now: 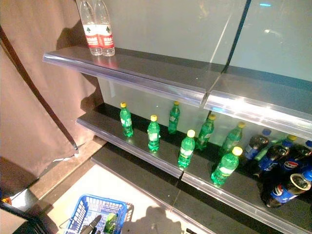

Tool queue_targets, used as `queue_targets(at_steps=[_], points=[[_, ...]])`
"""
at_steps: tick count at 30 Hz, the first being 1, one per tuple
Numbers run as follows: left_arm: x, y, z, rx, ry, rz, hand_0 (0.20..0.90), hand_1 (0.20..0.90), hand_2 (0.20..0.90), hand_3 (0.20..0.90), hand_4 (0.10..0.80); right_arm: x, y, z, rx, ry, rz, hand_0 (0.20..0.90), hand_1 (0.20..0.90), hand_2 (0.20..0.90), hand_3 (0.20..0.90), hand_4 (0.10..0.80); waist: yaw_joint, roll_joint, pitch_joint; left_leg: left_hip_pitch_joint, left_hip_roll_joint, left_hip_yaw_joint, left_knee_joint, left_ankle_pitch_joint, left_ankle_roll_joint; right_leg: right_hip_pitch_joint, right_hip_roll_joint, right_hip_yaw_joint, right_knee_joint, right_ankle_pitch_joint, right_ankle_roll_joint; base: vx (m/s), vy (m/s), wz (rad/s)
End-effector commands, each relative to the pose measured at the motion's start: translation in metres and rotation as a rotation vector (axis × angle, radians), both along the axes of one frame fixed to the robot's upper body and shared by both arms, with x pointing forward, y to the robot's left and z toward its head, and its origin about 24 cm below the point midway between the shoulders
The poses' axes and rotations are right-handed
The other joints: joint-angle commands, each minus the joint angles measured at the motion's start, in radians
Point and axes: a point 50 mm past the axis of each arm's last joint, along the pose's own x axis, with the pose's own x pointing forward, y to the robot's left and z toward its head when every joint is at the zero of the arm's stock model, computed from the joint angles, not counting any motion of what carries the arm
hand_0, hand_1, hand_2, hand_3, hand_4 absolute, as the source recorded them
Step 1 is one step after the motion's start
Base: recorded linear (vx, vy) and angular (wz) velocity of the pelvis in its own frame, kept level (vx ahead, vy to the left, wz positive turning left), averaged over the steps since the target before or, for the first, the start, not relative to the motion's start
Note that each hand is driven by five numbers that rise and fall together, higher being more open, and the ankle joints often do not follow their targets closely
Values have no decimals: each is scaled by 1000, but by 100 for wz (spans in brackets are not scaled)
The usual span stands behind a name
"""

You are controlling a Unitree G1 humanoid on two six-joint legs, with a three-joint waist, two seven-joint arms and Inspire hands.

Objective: Pick up the drink and place into the basket.

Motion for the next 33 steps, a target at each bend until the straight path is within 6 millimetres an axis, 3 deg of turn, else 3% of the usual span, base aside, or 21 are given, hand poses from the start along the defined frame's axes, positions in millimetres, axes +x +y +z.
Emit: queue_targets(at_steps=[1,33], points=[[34,4,8,29,-149,-47,300,300,300,200,100,37,-7,8,-6,-93,53,900,900,900,900,800,28,-12,5,-7,-72,22,91,-150,15,-4,31,-17,32,-61,-6,0,0,0],[31,5,7,43,-130,-26,300,300,300,200,100,34,-7,8,-3,-82,55,900,900,900,900,800,27,-11,15,-10,-74,20,98,-154,19,-10,29,-16,42,-66,-9,0,0,0]])
